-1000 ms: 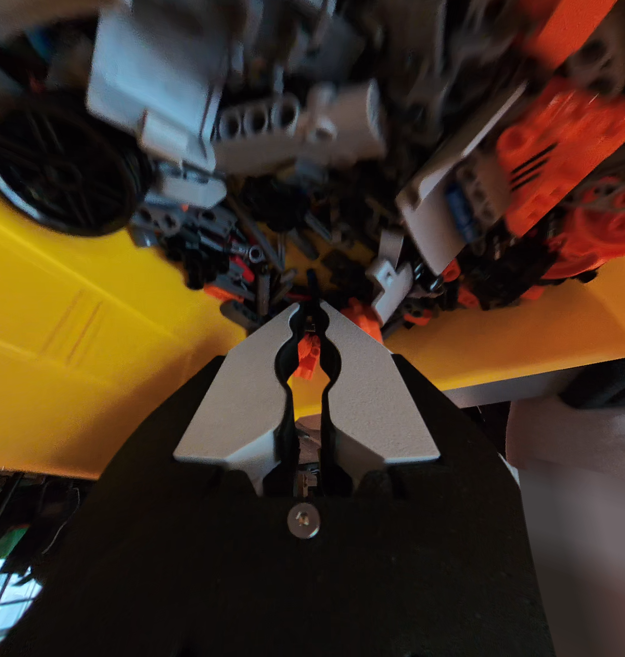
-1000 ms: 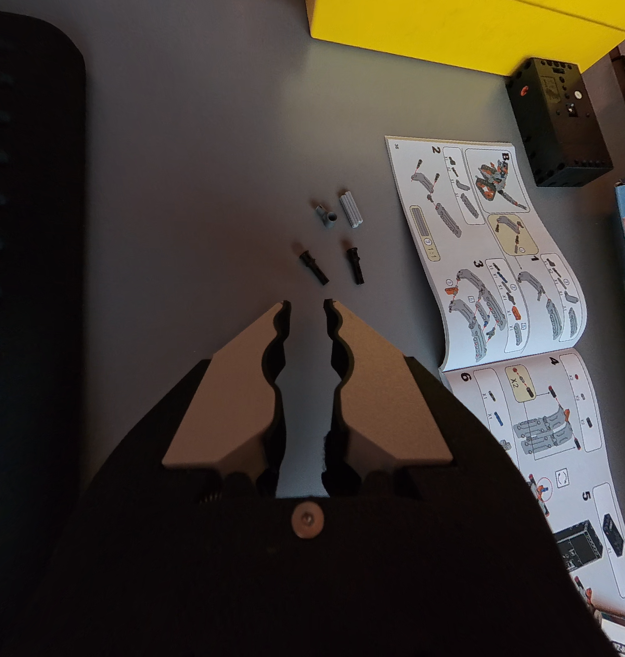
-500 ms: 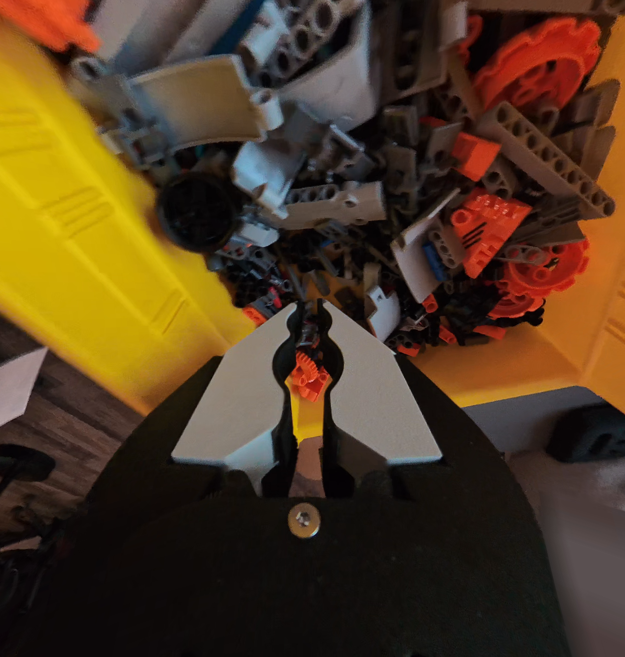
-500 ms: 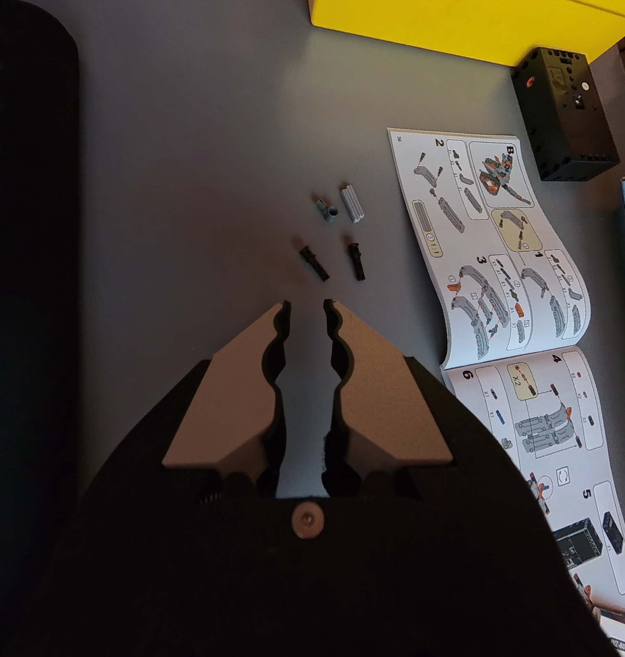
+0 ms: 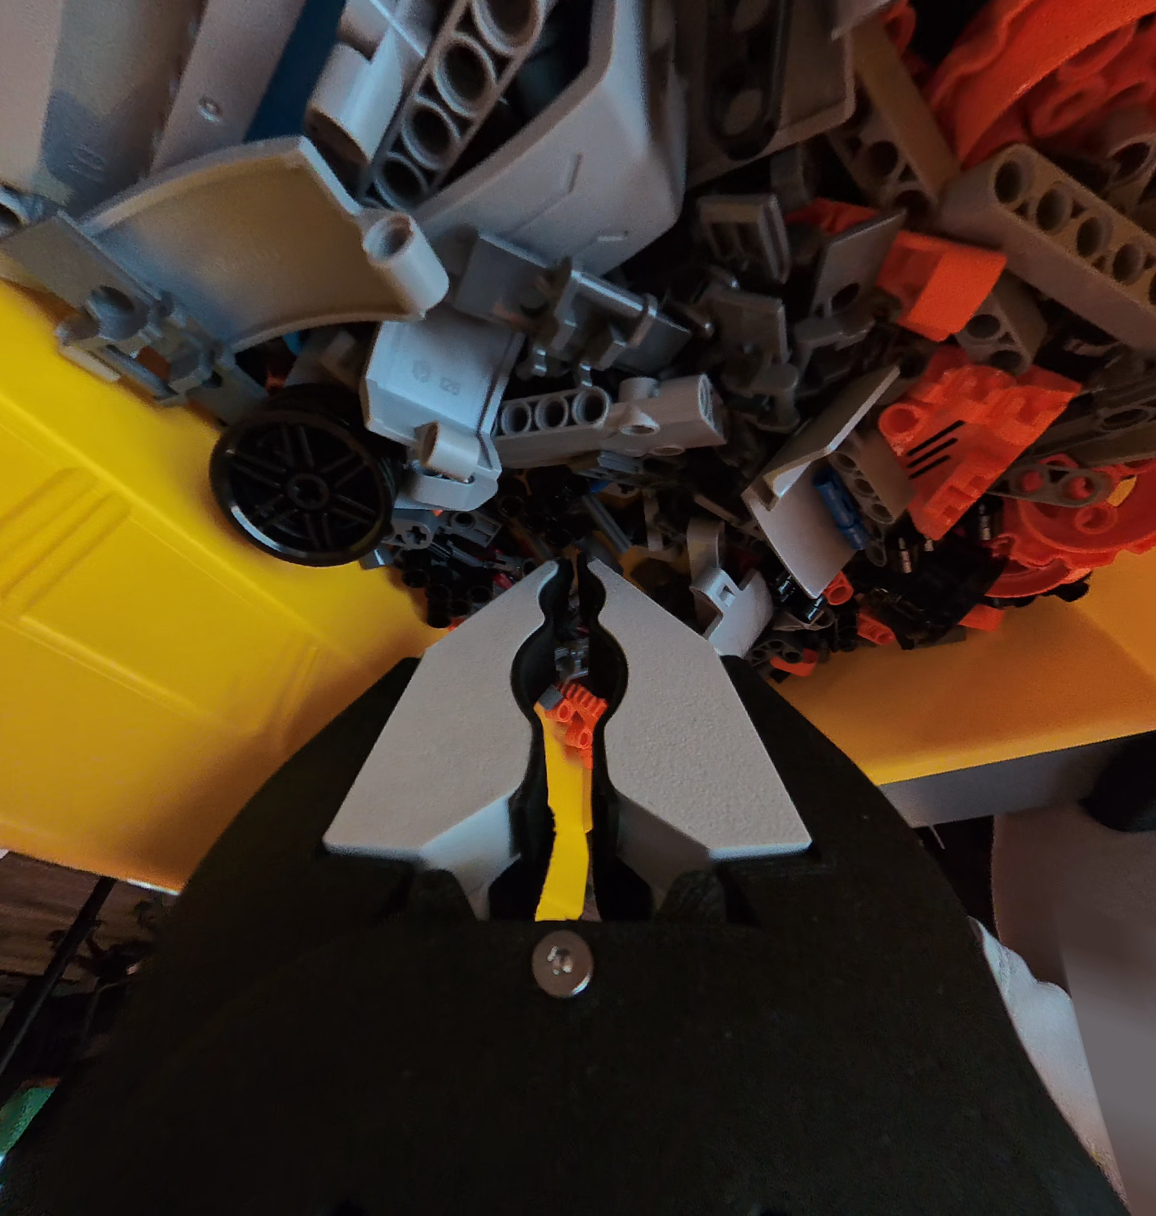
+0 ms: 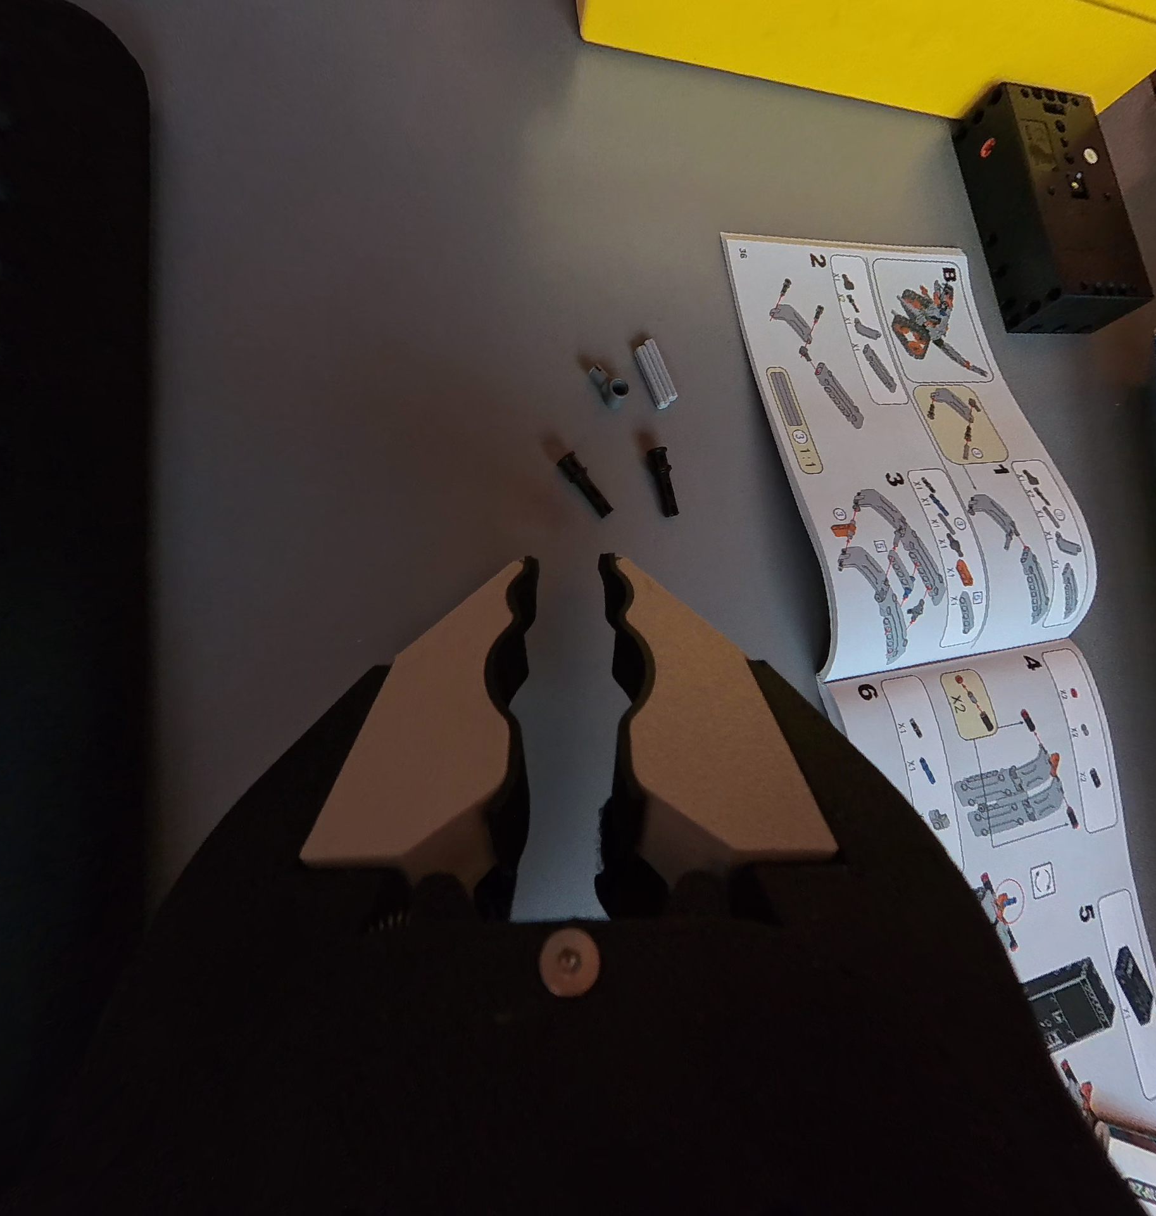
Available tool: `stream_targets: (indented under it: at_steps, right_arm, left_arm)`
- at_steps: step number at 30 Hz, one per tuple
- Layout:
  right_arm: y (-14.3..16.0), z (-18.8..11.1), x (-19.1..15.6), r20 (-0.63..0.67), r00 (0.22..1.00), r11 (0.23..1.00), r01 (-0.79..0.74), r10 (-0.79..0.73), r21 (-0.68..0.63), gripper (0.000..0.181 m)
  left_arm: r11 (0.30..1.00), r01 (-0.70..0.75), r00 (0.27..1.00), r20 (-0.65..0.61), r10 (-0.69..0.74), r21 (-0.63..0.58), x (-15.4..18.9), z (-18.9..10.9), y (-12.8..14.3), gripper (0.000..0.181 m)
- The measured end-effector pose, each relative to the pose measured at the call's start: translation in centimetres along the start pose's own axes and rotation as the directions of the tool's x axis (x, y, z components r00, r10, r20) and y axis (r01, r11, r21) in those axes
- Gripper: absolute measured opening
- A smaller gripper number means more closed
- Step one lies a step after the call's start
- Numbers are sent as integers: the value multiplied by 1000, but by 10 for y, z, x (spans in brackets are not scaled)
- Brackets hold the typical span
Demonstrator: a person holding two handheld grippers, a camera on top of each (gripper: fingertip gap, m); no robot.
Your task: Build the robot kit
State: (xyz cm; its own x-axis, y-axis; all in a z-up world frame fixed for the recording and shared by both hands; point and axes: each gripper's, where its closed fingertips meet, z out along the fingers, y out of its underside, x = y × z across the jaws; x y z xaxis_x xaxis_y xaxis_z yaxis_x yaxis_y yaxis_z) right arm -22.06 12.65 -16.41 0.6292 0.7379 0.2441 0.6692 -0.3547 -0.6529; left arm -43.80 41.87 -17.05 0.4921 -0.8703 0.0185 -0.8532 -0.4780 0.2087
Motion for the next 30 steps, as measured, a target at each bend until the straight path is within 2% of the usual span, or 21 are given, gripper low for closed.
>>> stream_targets:
  at_steps: [15,30]
  right_arm:
    - [2,1,-2,10,1000,1000,7,-7,-15,19]
    - [4,1,-5,17,1000,999,17,-16,-30,17]
  left_arm:
    - [1000,-12,999,-51,12,4,4,5,0,9]
    - [997,-28,999,31,30,-74,2,10,6,9]
